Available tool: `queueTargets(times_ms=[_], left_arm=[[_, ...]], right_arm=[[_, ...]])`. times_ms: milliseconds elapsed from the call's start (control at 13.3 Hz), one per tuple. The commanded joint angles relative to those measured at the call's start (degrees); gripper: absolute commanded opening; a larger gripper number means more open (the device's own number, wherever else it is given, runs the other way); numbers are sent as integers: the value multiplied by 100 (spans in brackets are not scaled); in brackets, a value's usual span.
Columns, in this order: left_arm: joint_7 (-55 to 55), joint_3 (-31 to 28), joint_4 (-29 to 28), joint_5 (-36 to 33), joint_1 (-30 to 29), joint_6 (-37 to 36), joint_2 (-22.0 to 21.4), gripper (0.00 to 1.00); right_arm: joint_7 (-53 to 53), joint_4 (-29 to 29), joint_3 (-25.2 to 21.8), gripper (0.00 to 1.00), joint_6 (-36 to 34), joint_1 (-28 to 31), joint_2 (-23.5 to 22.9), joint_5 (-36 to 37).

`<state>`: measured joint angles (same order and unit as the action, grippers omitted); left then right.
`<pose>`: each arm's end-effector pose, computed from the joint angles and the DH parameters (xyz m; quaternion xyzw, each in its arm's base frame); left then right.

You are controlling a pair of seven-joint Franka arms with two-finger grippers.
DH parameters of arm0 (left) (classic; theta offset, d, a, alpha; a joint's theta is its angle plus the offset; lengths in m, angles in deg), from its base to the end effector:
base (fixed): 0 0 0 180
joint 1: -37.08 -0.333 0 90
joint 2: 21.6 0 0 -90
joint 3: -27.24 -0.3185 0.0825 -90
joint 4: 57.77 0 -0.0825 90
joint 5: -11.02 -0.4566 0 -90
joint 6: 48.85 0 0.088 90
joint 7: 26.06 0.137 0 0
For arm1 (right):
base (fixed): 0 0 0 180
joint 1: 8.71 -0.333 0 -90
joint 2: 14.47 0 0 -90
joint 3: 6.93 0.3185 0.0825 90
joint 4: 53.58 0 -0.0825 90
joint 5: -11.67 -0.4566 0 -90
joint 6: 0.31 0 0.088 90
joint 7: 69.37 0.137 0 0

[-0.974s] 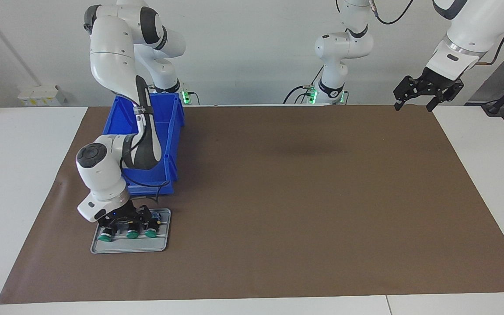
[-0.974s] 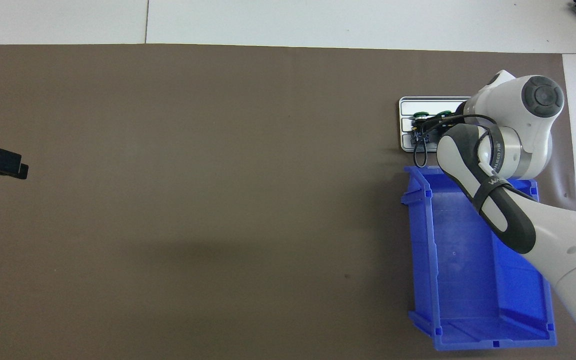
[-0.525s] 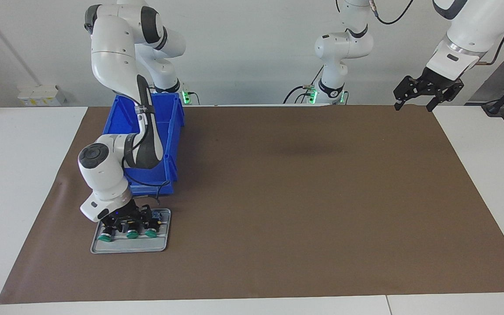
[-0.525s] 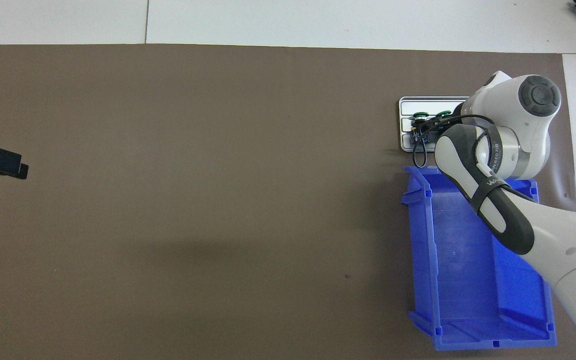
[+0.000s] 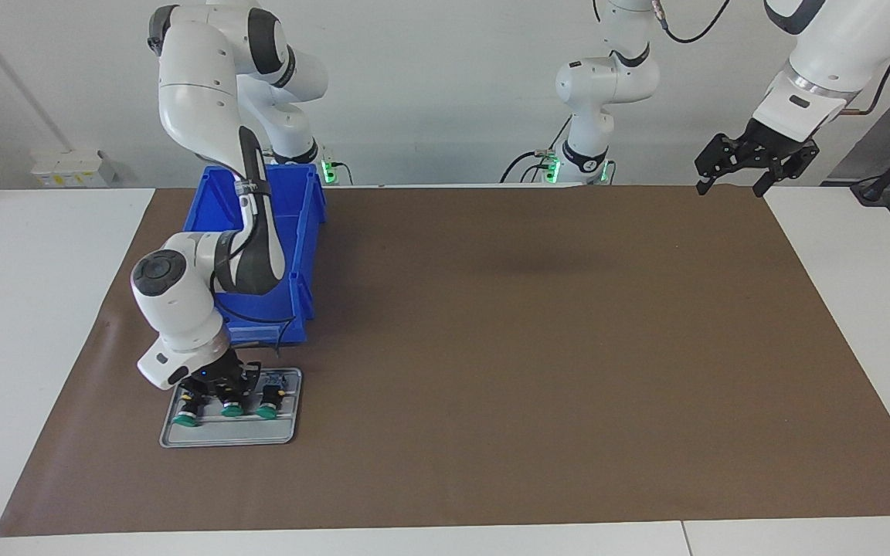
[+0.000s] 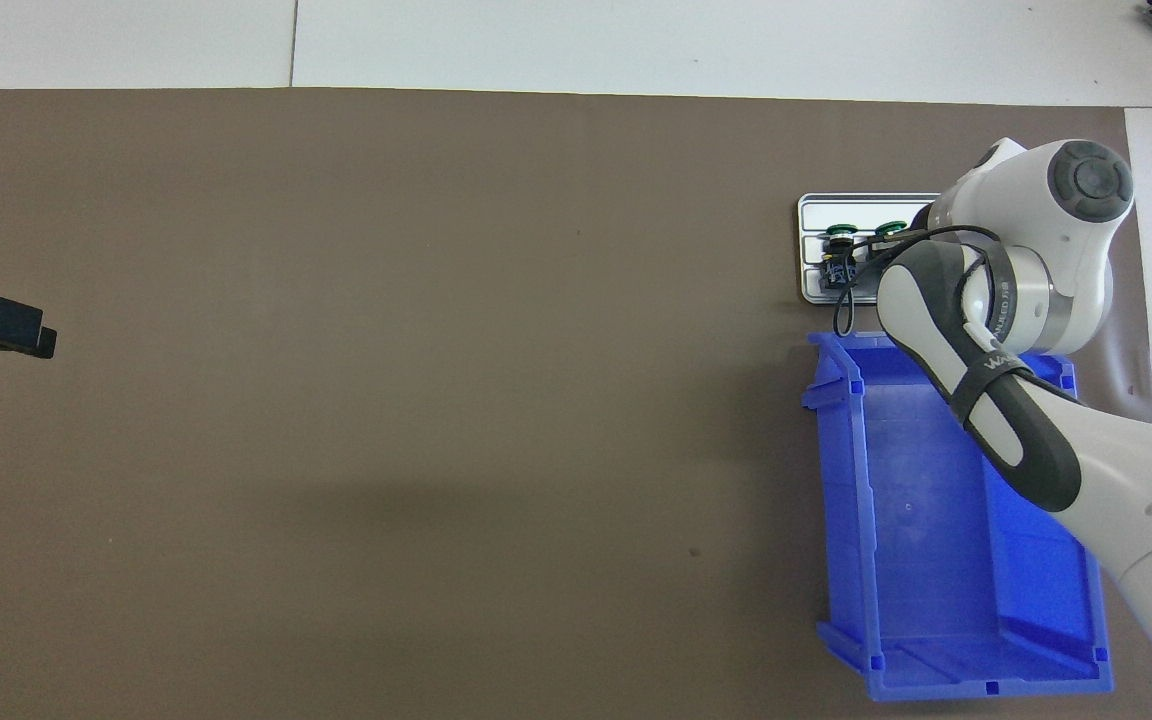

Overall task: Place and press button with both arms
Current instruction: 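Lift the green button and carry it toward the table center with the right gripper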

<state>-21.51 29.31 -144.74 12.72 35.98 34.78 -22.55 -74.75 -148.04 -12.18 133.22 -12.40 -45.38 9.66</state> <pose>0.6090 -0.0148 0.6263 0.9985 -0.0495 -0.0204 0.0151 0.7611 -0.0136 0.2452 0.9969 0.0303 0.0717 0.0138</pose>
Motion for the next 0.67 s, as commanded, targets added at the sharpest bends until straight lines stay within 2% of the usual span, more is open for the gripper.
queueTargets(times_ms=[0,375,600], left_arm=[[-6,30,-161,-82,-39,22,-151,100],[-6,30,-161,-82,-39,30,-151,100],[-6,30,-161,-82,-39,22,-151,100]], right_arm=[[642,461,-2,0,-572,-62,129,-80],[2820,1376,-37,0,-1214,-457,138,-71],[5163,1527,-55,0,-1400,-931,226,51]])
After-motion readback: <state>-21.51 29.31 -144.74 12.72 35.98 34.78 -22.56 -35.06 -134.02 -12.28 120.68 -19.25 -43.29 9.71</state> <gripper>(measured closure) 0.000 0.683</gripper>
